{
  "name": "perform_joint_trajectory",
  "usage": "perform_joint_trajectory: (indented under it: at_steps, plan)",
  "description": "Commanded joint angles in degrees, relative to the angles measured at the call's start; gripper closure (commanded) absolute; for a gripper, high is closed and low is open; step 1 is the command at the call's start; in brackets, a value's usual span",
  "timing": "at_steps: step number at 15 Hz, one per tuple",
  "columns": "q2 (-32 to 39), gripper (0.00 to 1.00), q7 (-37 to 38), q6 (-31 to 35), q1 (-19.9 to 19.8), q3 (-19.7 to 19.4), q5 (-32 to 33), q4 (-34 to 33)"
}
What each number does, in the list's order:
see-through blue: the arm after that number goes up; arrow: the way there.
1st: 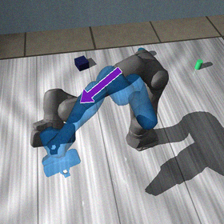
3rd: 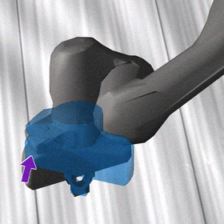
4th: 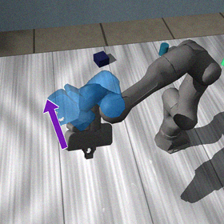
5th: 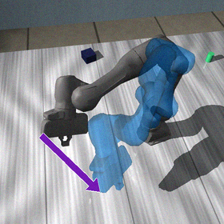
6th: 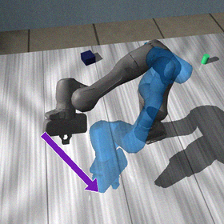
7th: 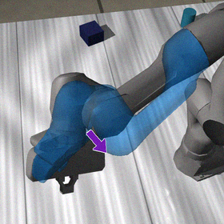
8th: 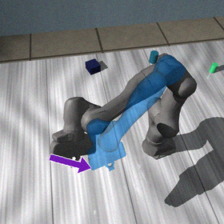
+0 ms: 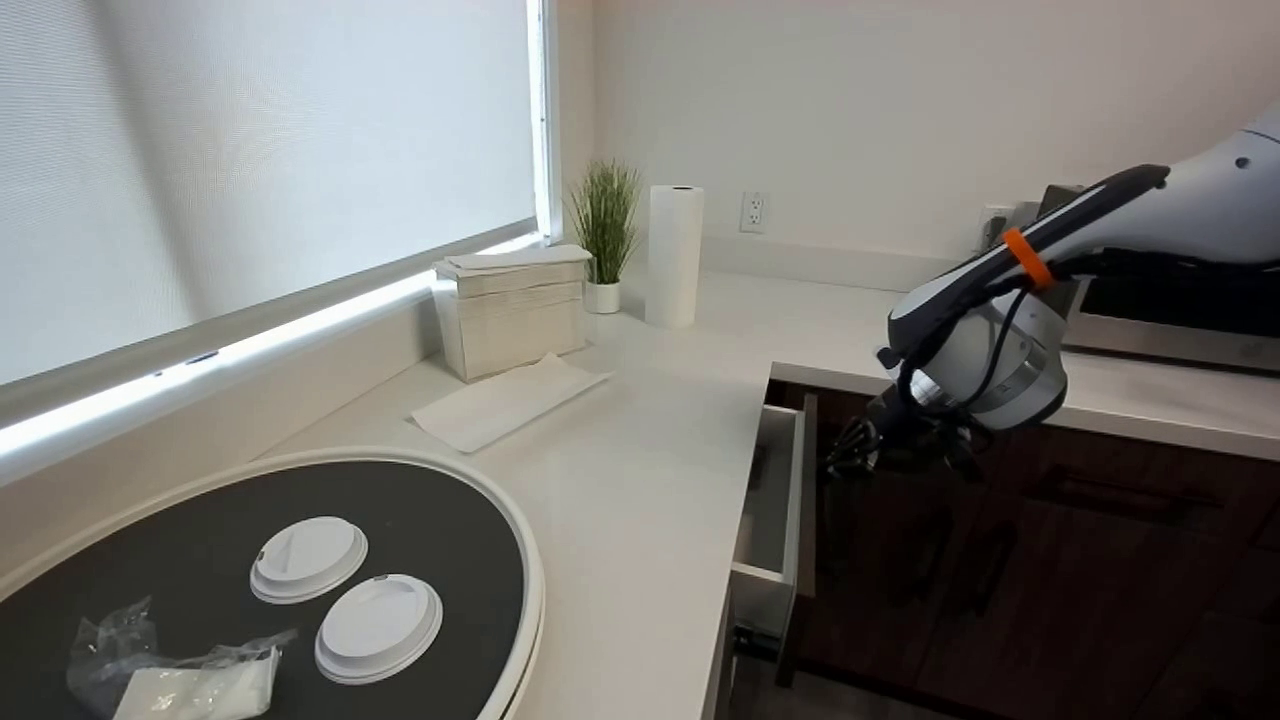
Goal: Close the open drawer fully
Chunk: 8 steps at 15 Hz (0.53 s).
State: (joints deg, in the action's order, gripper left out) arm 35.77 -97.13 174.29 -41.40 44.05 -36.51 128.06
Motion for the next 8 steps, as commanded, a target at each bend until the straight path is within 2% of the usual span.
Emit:
perform_joint_trajectory:
  at_steps: [1,2,4,8]
  plan:
    - [6.64,1.00,-3.82,2.72,-1.41,3.13,0.08,-4.20]
    - [8.50,1.00,-1.68,3.18,-2.84,4.61,3.98,-4.58]
    - [11.48,1.00,-1.47,3.47,-4.14,6.49,7.28,-5.64]
    - [16.83,1.00,1.64,3.82,-5.77,8.09,17.50,-7.16]
